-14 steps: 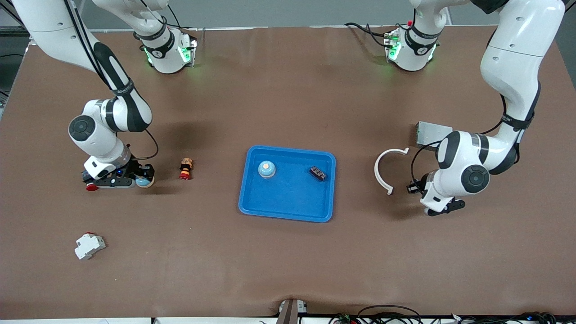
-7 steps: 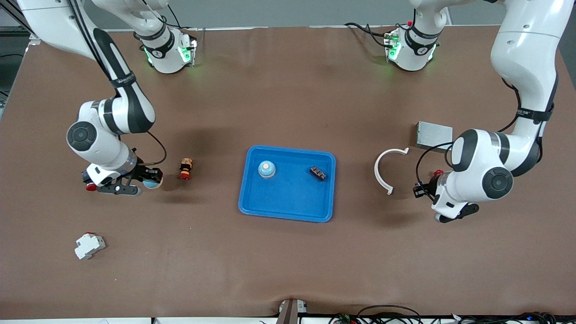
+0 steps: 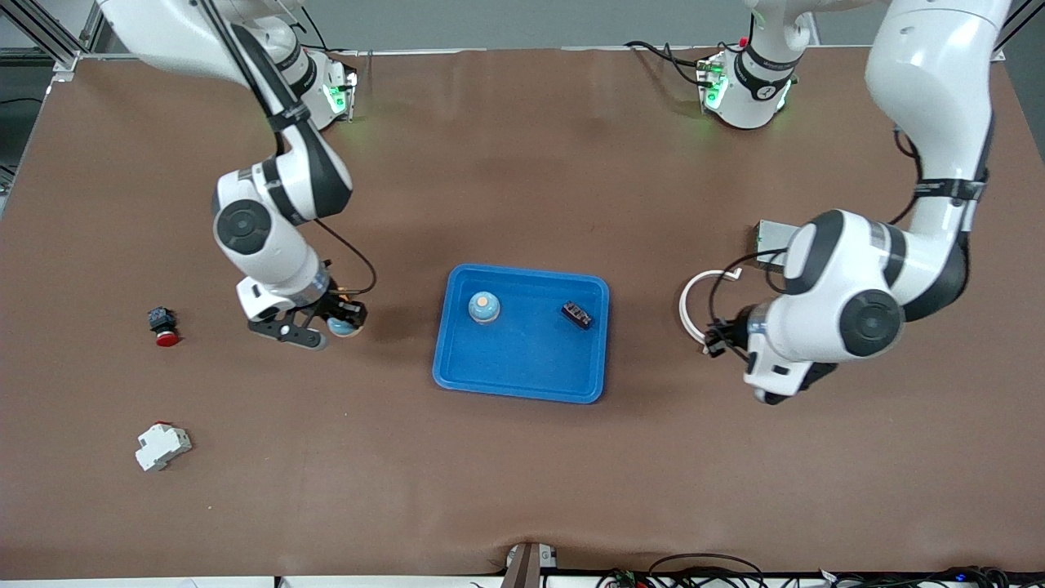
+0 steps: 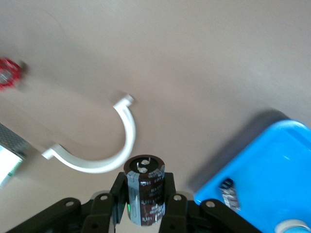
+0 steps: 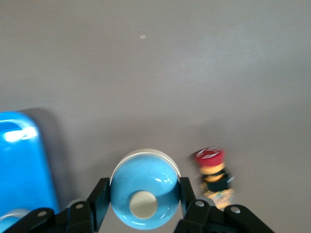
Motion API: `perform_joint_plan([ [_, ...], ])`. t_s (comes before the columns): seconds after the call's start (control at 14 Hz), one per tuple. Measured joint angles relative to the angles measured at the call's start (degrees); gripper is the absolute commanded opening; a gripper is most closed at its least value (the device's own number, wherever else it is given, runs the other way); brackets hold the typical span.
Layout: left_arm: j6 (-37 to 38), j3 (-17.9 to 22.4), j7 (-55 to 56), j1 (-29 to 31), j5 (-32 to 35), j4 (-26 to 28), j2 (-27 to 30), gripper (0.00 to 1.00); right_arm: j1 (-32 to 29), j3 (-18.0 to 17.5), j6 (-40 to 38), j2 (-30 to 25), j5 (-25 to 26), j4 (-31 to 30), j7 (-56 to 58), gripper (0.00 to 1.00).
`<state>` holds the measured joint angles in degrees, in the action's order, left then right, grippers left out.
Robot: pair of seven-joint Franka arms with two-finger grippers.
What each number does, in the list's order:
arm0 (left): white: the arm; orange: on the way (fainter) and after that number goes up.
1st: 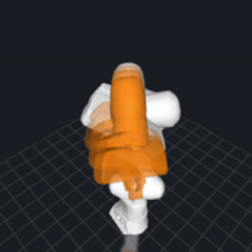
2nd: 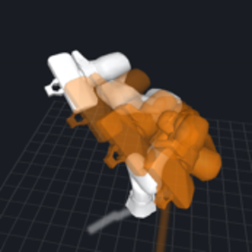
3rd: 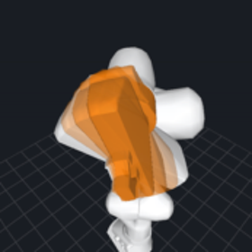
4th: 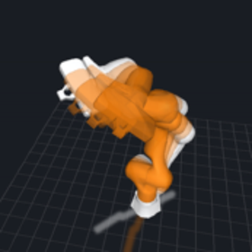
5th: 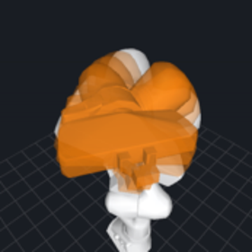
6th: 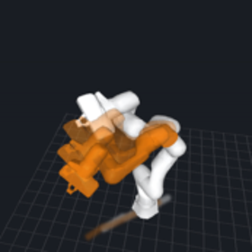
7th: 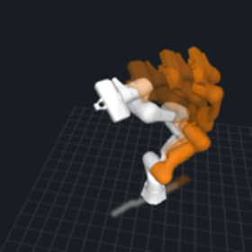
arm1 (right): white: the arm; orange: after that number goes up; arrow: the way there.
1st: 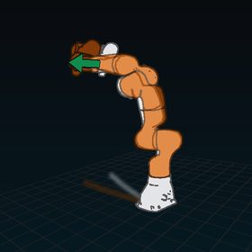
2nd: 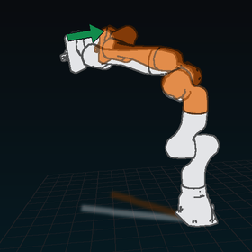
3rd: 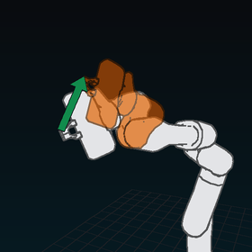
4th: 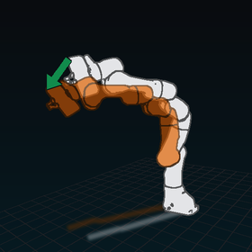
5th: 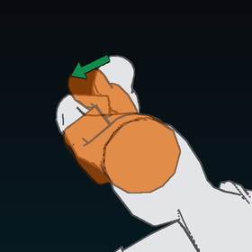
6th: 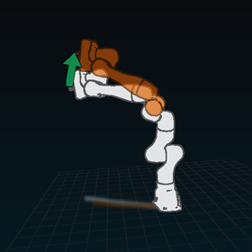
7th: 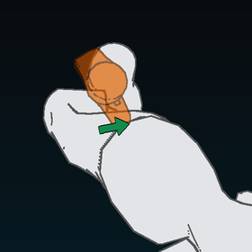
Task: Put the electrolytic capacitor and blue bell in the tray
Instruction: 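Carry the bell and capacitor with both grippers into the blue tray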
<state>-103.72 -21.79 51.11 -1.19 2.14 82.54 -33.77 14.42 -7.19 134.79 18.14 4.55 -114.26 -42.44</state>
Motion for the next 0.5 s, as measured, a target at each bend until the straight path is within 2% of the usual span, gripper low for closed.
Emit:
perform_joint_plan([
  [0.14,-1.60,0.09,4.55,-3.82,-0.02,-1.39,-1.53,0.00,3.72,-0.02,-1.45,0.66,0.00,3.25,-6.66,0.00],
  [0.5,-17.06,0.40,15.08,-11.60,-0.03,-1.86,-6.95,0.00,9.40,0.01,-1.61,8.04,0.00,12.00,-18.05,0.00],
])
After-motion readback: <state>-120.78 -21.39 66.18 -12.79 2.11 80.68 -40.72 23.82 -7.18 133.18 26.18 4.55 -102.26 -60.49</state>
